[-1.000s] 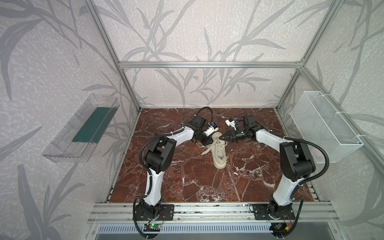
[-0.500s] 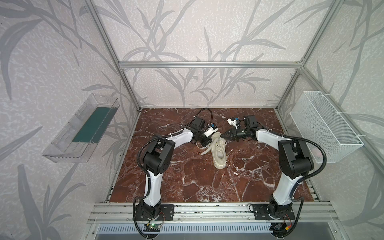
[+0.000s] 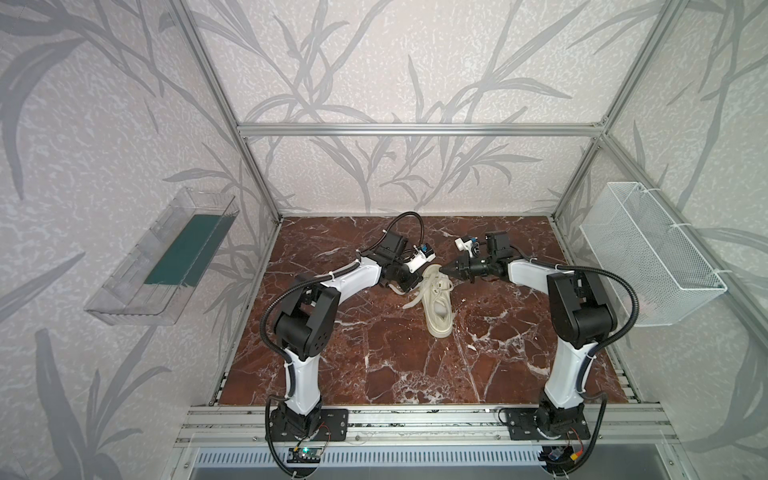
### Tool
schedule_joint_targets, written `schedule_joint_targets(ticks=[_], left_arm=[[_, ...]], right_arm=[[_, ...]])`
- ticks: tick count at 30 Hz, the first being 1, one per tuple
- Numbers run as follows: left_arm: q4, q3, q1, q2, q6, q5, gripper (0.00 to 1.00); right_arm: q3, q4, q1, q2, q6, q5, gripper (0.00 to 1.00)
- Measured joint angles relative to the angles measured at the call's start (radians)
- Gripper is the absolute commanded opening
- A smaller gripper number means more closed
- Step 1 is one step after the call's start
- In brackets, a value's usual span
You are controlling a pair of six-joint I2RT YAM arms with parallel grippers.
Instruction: Tie the shoes
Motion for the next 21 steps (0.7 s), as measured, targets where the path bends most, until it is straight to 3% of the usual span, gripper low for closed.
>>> schedule_joint_targets(ticks=[14, 21], left_arm=[[-0.006, -0.034, -0.013, -0.051, 0.121, 0.013, 0.00], [-0.004, -0.044, -0.018, -0.077, 0.169, 0.036, 0.00]], right_arm=[[0.000, 0.107, -0.011, 0.082, 0.126, 0.012, 0.00], [0.032, 0.097, -0.017, 0.105, 0.125, 0.012, 0.00]])
